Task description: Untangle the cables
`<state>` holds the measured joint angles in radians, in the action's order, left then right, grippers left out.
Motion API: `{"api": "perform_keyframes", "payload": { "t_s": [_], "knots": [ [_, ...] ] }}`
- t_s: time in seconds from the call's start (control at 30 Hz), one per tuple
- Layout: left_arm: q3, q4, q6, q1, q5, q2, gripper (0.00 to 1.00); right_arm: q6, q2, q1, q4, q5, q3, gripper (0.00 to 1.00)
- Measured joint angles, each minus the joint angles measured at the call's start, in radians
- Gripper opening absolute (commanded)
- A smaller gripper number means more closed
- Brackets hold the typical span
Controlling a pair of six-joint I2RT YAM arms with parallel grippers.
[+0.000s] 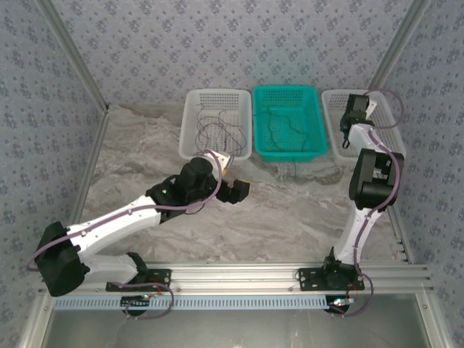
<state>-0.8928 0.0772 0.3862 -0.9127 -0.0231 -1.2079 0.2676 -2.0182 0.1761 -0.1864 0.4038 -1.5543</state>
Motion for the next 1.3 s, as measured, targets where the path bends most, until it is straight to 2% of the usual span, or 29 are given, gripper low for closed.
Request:
{"api": "perform_keyframes", "payload": {
  "t_s": [0.1,0.2,0.4,0.57,0.67,0.73,0.83,0.97,1.07,1.2,1.23,1.27,1.3],
  "knots": [
    [0.03,0.011,0.0,0.0,-0.084,0.06,0.99,0.011,0.072,-0.014,-0.006,-0.001,0.075,0.63],
    [0.048,0.037,-0.002,0.0,-0.224,0.114,0.99,0.013,0.211,-0.052,-0.009,-0.012,0.189,0.63],
    [0.099,0.09,-0.068,0.032,-0.53,0.215,0.99,-0.017,0.601,-0.185,0.068,-0.026,0.516,0.63],
    [0.276,0.023,-0.166,0.183,-0.682,0.356,0.99,-0.076,0.931,-0.247,0.217,-0.01,0.9,0.66],
    [0.403,-0.041,-0.224,0.29,-0.729,0.399,0.99,-0.126,1.008,-0.246,0.379,0.026,1.101,0.67],
    [0.451,-0.072,-0.257,0.35,-0.742,0.386,0.99,-0.154,0.967,-0.239,0.465,0.039,1.183,0.67],
    [0.498,-0.148,-0.305,0.455,-0.715,0.346,0.99,-0.159,0.834,-0.2,0.573,0.042,1.214,0.68],
    [0.57,-0.303,-0.327,0.632,-0.586,0.278,0.99,-0.121,0.665,-0.117,0.739,0.018,1.213,0.69],
    [0.603,-0.41,-0.328,0.755,-0.471,0.191,0.99,-0.148,0.588,-0.147,0.813,-0.017,1.199,0.69],
    [0.602,-0.539,-0.353,0.83,-0.34,0.039,0.99,-0.209,0.5,-0.188,0.949,-0.114,1.196,0.71],
    [0.598,-0.565,-0.362,0.837,-0.31,-0.001,0.99,-0.212,0.497,-0.184,0.953,-0.13,1.197,0.9],
    [0.593,-0.595,-0.369,0.843,-0.28,-0.039,0.99,-0.215,0.496,-0.18,0.969,-0.132,1.199,1.0],
    [0.589,-0.62,-0.373,0.847,-0.261,-0.066,0.99,-0.218,0.496,-0.18,0.98,-0.132,1.199,1.0]
  ]
}}
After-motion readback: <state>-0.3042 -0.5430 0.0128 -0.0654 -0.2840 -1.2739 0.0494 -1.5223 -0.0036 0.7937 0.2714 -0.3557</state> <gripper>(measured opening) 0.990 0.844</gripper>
